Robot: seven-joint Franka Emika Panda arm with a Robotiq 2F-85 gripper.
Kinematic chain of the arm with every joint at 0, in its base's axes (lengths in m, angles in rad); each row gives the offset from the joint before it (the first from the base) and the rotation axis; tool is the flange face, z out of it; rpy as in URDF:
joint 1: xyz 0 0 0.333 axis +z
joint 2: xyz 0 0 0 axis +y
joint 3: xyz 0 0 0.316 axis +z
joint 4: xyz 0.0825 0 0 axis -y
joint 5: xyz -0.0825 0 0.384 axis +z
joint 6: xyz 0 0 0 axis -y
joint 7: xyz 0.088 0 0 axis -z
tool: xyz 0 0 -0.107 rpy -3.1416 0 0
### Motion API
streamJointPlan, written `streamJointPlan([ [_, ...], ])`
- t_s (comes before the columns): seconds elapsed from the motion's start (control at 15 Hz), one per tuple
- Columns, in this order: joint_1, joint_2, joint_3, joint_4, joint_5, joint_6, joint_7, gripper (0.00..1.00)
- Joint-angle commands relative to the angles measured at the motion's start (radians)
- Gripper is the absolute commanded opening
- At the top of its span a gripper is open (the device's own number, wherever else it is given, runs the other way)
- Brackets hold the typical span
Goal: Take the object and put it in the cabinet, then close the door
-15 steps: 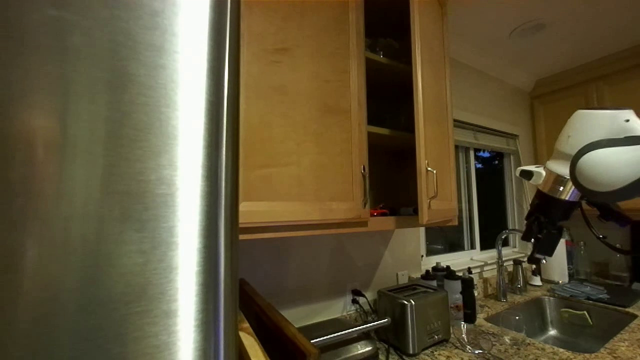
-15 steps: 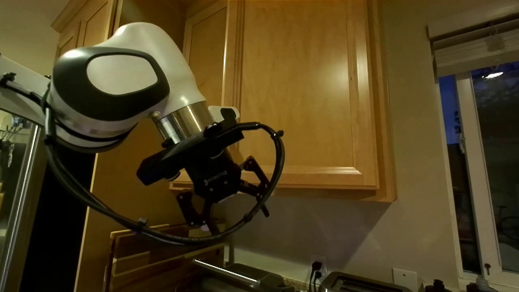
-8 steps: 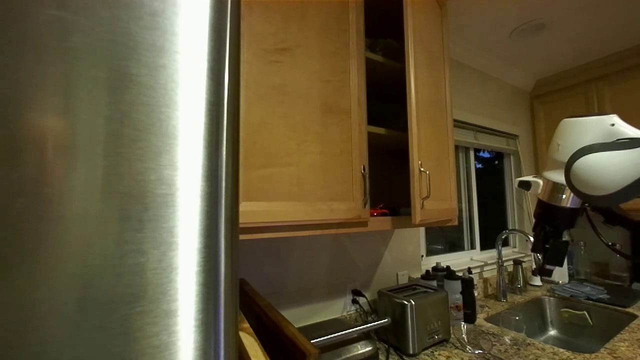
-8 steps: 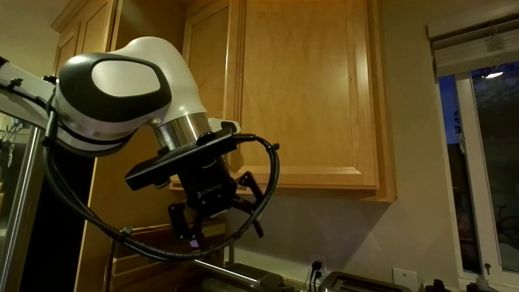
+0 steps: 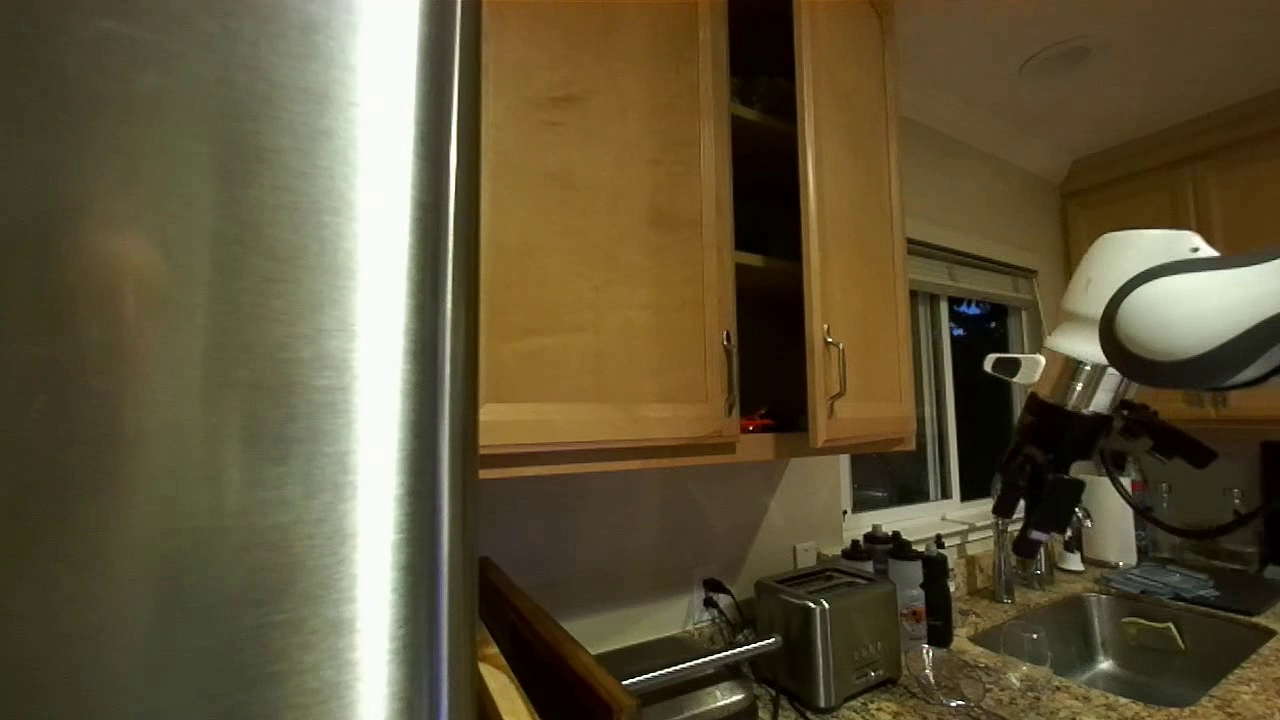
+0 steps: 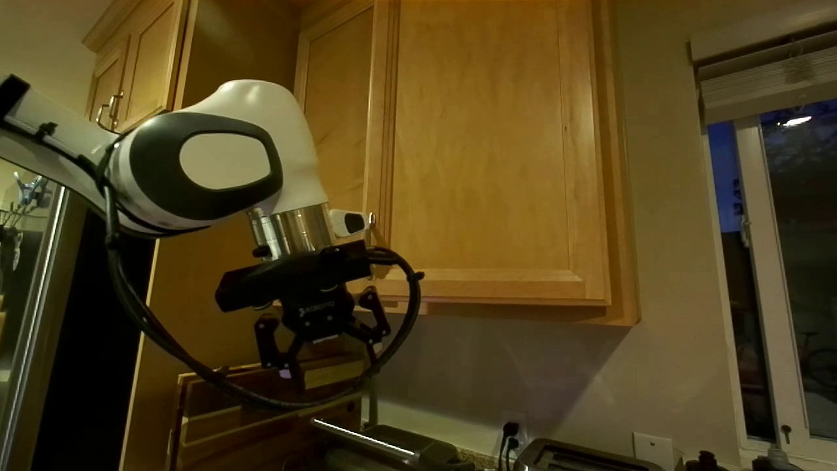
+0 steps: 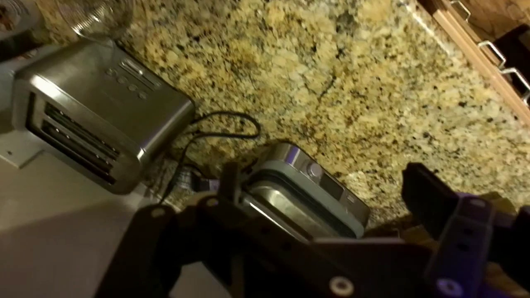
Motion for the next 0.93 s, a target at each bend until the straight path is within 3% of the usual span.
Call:
streamJointPlan([
  [0.0, 0.091, 0.035, 0.02, 0.084, 0.092, 0.035, 0.039, 0.73],
  [0.07, 0.094, 0.051, 0.032, 0.104, 0.103, 0.077, 0.072, 0.73],
  [0.4, 0.145, 0.142, 0.028, 0.168, 0.144, 0.34, 0.133, 0.39],
  [0.67, 0.162, 0.169, 0.029, 0.158, 0.094, 0.472, 0.08, 0.15],
  [0.73, 0.151, 0.17, 0.033, 0.163, 0.108, 0.43, 0.111, 0.57],
  [0.8, 0.152, 0.177, 0.033, 0.163, 0.107, 0.435, 0.11, 0.28],
  [0.87, 0.152, 0.18, 0.033, 0.163, 0.108, 0.434, 0.11, 0.29],
])
